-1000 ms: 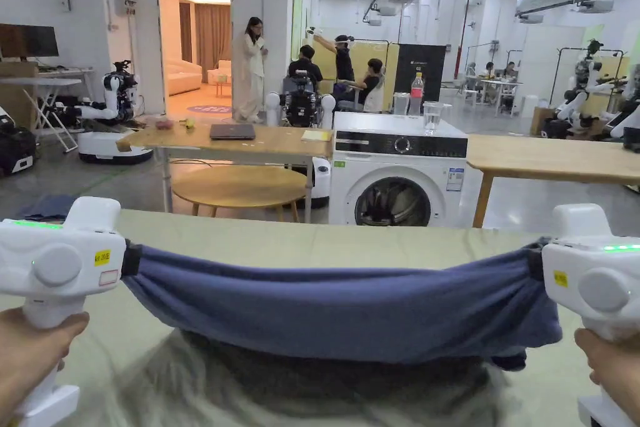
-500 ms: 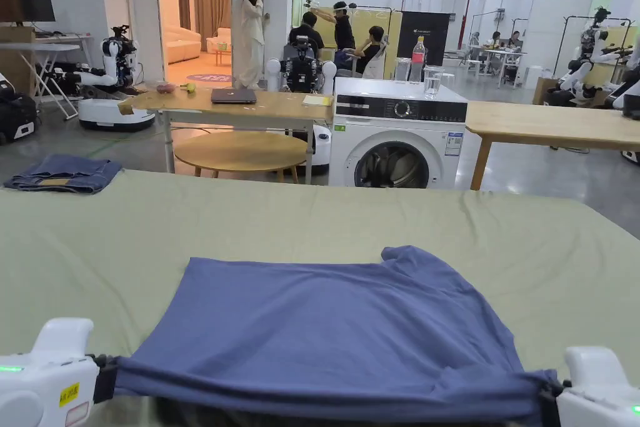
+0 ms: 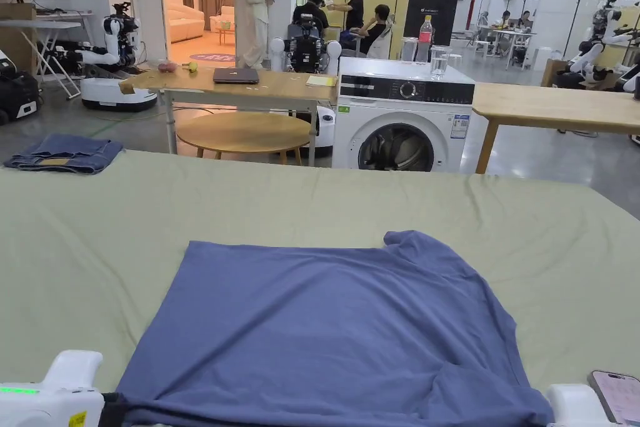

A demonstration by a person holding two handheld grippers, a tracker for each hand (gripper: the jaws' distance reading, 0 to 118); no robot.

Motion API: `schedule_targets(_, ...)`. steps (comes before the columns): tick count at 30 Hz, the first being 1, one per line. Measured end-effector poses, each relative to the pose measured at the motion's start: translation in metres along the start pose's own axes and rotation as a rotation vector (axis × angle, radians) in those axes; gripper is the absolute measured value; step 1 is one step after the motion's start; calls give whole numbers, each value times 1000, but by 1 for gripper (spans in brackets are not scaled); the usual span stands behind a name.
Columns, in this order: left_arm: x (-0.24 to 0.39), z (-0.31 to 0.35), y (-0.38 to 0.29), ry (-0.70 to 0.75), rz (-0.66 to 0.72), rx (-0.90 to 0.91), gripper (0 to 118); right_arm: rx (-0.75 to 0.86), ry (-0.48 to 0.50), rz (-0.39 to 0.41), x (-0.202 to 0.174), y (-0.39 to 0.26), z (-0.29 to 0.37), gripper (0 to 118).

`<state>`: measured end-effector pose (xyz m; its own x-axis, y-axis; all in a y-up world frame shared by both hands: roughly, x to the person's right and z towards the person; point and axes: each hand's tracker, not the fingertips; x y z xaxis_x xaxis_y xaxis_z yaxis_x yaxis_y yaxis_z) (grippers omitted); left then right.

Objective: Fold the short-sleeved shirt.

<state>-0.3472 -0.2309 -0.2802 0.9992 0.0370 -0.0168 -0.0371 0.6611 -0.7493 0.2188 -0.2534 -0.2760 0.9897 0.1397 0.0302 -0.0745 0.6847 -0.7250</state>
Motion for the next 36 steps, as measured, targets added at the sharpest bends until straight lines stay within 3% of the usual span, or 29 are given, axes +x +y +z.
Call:
schedule_targets(2,-4,19,11,-61,64,80,33,77,-7,-25,-2,15,15,57)
schedule_targets(9,38,67,48,-29,35,331,35,386,16,-110,-34,65,47,59)
schedule_targets(12,55,76,50,-30,30,415,35,486,34,-109,-56,71,57,49)
schedule_targets(13,62,79,50,-29,20,440,34,500,29,-102,-63,72,60,39)
schedule_targets(15,75,83,49,15,3,466,13,521,16,-105,-73,72,65,6)
schedule_targets(16,75,81,48,15,5,467,0,524,45,-103,-75,73,66,0)
schedule_targets(24,51,78,60,-12,-7,273,0,472,84,-91,-86,73,62,0)
schedule_targets(31,-16,31,79,-71,142,-49,0,407,90,-41,-91,69,45,0)
schedule_targets(32,-23,22,81,-94,158,-98,1,398,92,-38,-92,67,42,0)
schedule_targets(35,-38,-6,80,-76,223,-185,38,371,101,-27,-94,64,35,0)
schedule_targets(36,-34,-9,74,-82,230,-204,44,365,103,-27,-95,63,33,0)
